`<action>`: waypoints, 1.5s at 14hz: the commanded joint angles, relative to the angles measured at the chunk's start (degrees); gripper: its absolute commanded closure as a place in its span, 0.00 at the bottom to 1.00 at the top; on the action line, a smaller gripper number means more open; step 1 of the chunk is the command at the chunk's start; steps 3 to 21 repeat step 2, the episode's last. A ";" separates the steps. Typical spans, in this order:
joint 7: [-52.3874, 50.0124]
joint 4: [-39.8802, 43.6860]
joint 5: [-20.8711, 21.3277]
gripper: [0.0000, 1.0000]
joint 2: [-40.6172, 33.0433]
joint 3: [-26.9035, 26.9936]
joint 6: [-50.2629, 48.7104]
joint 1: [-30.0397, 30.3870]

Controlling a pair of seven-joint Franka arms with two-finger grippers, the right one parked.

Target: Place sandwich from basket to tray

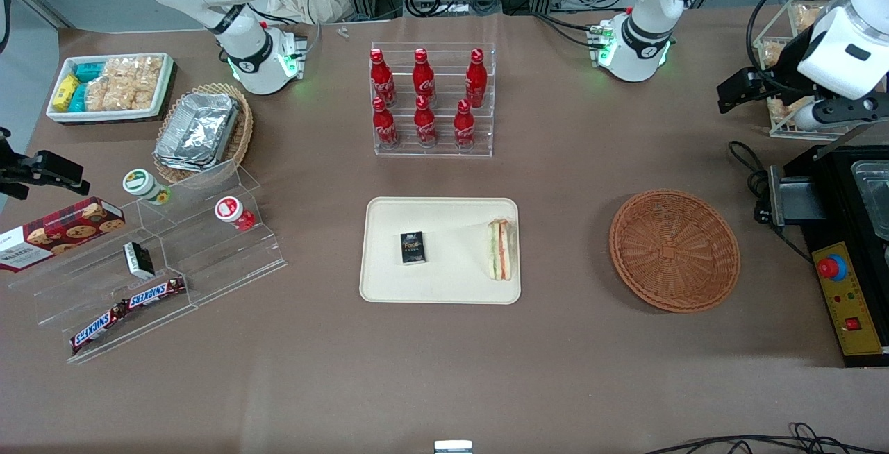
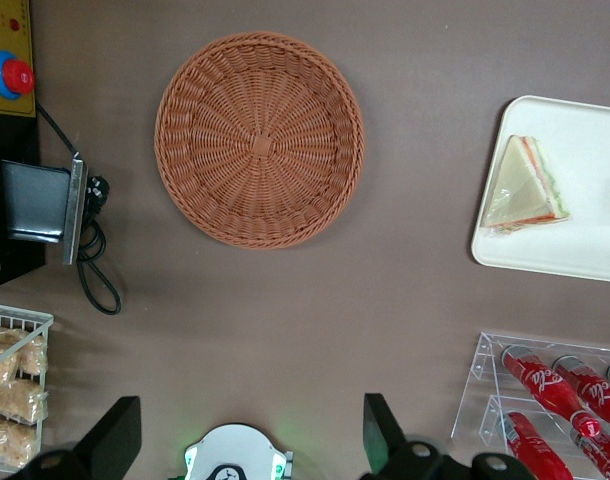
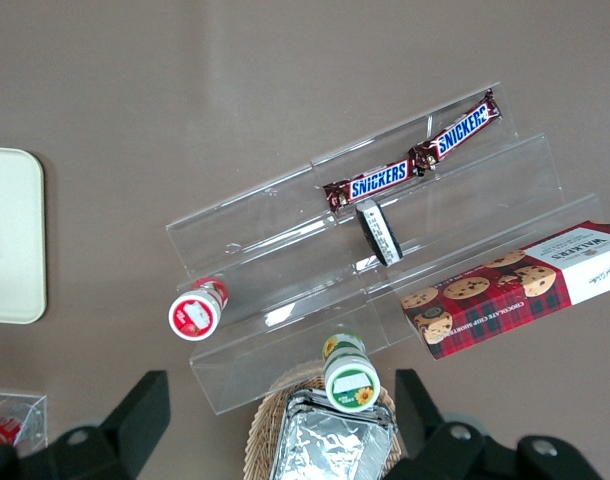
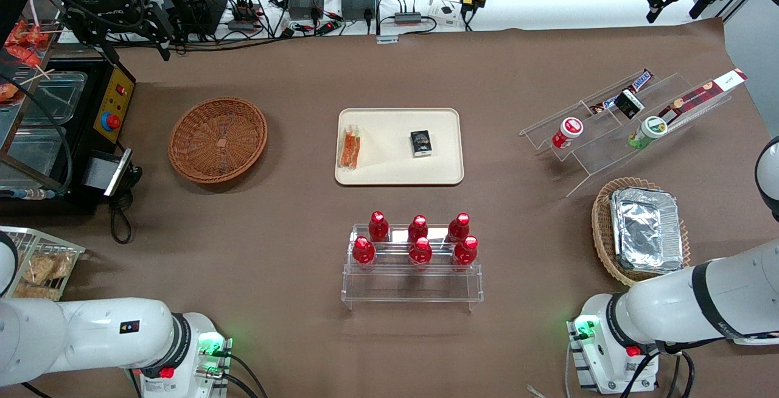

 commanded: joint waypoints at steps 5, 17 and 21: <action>0.46 2.31 -0.19 0.00 1.01 0.60 -0.72 -0.97; 0.46 2.31 -0.19 0.00 1.01 0.60 -0.72 -0.97; 0.46 2.31 -0.19 0.00 1.01 0.60 -0.72 -0.97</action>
